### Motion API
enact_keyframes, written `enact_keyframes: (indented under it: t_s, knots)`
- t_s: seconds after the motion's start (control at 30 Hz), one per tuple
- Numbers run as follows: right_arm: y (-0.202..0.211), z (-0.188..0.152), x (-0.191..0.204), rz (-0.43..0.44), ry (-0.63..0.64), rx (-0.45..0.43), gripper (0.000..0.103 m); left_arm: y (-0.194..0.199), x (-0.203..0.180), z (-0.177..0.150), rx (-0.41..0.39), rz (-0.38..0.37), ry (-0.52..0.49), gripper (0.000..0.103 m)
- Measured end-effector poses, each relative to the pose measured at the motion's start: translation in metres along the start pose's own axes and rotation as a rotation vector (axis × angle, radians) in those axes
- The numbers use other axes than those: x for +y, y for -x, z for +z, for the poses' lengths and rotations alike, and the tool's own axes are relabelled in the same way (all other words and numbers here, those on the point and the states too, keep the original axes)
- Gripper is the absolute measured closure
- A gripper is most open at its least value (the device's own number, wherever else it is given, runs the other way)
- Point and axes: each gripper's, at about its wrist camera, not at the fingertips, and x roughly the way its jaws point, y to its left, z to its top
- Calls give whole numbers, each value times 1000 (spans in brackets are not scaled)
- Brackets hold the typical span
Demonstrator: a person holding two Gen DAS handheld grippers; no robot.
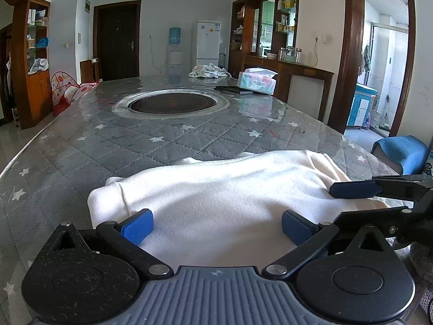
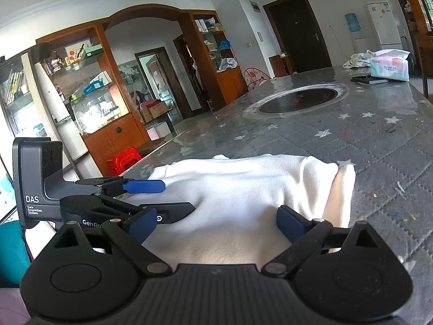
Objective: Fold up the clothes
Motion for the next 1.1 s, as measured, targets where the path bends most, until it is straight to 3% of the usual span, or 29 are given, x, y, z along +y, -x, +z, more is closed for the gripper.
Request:
enact_keyframes:
  t_s: [0.3, 0.5, 0.73, 0.9, 1.1]
  knots:
    - [4, 0, 0, 17, 0, -22, 0, 6, 5, 0, -19, -29, 24, 0]
    - [2, 14, 20, -65, 56, 15, 0, 30, 18, 0, -86, -31, 36, 0]
    - [-30, 49, 11, -92, -30, 29, 0, 43, 58, -5, -94, -33, 153, 0]
    - [-56, 55, -12, -115, -140, 38, 0, 51, 73, -10, -95, -49, 160, 0]
    - [-63, 55, -13, -143, -144, 49, 0, 49, 85, -10, -71, -57, 185, 0]
